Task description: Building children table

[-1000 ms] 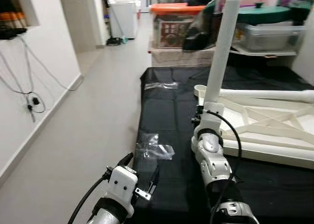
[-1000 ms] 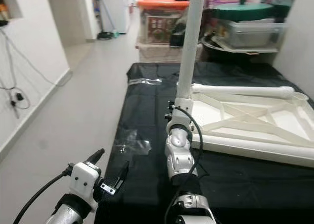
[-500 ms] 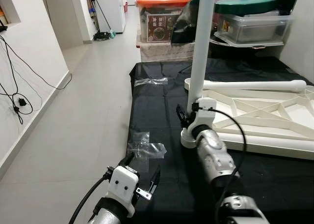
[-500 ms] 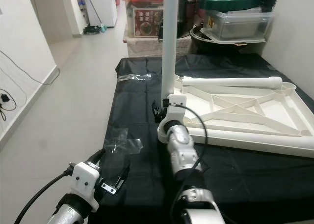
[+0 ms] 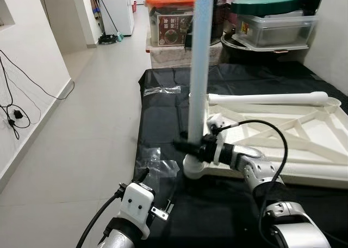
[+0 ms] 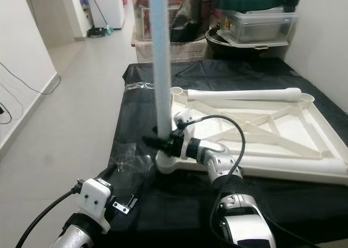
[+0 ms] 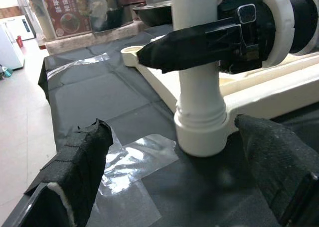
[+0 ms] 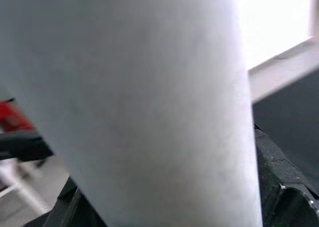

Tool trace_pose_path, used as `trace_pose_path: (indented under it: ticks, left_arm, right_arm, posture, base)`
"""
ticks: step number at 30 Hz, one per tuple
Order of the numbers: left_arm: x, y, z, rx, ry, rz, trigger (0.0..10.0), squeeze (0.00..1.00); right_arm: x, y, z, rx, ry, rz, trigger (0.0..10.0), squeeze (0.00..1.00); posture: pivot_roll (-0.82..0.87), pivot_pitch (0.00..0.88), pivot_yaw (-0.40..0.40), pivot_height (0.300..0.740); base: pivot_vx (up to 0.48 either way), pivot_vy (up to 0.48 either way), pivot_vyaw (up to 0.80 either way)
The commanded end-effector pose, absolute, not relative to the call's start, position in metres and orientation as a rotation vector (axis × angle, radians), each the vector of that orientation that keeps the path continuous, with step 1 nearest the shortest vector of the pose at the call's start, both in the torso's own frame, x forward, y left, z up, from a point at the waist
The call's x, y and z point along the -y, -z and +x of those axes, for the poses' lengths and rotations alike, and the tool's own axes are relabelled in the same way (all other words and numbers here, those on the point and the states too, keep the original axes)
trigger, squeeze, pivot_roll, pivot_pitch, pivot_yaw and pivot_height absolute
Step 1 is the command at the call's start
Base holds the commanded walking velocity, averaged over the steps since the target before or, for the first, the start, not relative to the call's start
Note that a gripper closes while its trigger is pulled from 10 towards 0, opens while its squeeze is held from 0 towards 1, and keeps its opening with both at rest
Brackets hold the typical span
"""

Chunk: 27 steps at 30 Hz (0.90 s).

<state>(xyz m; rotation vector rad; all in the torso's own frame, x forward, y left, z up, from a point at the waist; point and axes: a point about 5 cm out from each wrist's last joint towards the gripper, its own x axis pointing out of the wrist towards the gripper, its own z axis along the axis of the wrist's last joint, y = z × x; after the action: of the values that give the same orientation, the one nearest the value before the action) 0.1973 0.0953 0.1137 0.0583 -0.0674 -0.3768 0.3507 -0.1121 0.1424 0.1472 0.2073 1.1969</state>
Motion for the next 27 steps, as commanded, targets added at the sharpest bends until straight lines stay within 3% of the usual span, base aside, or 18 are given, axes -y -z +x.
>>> trace_pose_path:
  ticks: [1,2,3,4,5,12,18,20,22,23,25,27]
  left_arm:
    - [-0.096,-0.111,0.197,0.059,0.376,0.064,10.0,0.0]
    - [-0.096,-0.111,0.197,0.059,0.376,0.064,10.0,0.0]
    - [-0.096,-0.111,0.197,0.059,0.375,0.065,10.0,0.0]
    - [-0.096,-0.111,0.197,0.059,0.375,0.065,10.0,0.0]
    - [-0.096,-0.111,0.197,0.059,0.374,0.065,10.0,0.0]
    - [-0.094,-0.112,0.196,0.058,0.375,0.063,10.0,0.0]
    - [-0.095,-0.112,0.197,0.058,0.374,0.061,10.0,0.0]
    - [-0.096,-0.112,0.197,0.057,0.376,0.061,10.0,0.0]
    - [-0.096,-0.111,0.197,0.056,0.378,0.062,10.0,0.0]
    - [-0.096,-0.111,0.197,0.056,0.378,0.062,10.0,0.0]
    - [-0.097,-0.111,0.197,0.055,0.38,0.064,10.0,0.0]
    - [-0.097,-0.111,0.197,0.056,0.38,0.065,10.0,0.0]
  right_arm:
    - [0.096,-0.145,0.35,-0.215,-1.309,0.116,10.0,0.0]
    - [0.092,-0.148,0.35,-0.218,-1.344,0.119,10.0,0.0]
    - [0.09,-0.152,0.351,-0.204,-1.372,0.119,0.8,0.0]
    - [0.089,-0.154,0.351,-0.193,-1.388,0.12,0.8,0.0]
    - [0.088,-0.156,0.351,-0.183,-1.402,0.127,0.0,0.0]
    - [0.09,-0.152,0.349,-0.165,-1.37,0.162,0.0,0.0]
    - [0.091,-0.143,0.356,-0.136,-1.167,0.149,0.0,0.0]
    - [0.101,-0.136,0.371,-0.127,-0.748,0.062,0.0,0.0]
    - [0.133,-0.131,0.379,-0.126,-0.194,-0.022,0.0,0.0]
    - [0.133,-0.131,0.379,-0.126,-0.194,-0.022,0.0,0.0]
    - [0.158,-0.128,0.373,-0.142,0.153,-0.012,0.0,0.0]
    - [0.162,-0.127,0.366,-0.152,0.257,0.019,0.0,0.0]
  posture:
    - [0.01,0.0,0.007,0.74]
    - [0.03,0.0,0.005,0.74]
    - [0.03,0.0,0.005,0.74]
    - [0.03,0.0,0.005,0.74]
    - [0.03,0.0,0.005,0.74]
    - [0.0,0.0,-0.004,0.74]
    - [-0.01,0.0,0.007,0.74]
    - [-0.02,0.0,0.015,0.74]
    - [-0.02,0.0,0.02,0.74]
    - [-0.02,0.0,0.02,0.74]
    - [-0.02,0.0,0.02,0.74]
    - [-0.03,0.0,0.016,0.74]
  base:
    - [0.0,0.0,0.0]
    - [0.0,0.0,0.0]
    - [0.0,0.0,0.0]
    - [0.0,0.0,0.0]
    - [0.0,0.0,0.0]
    - [0.0,0.0,0.0]
    - [0.0,0.0,0.0]
    - [0.0,0.0,0.0]
    - [0.0,0.0,0.0]
    - [0.0,0.0,0.0]
    - [0.0,0.0,0.0]
    - [0.0,0.0,0.0]
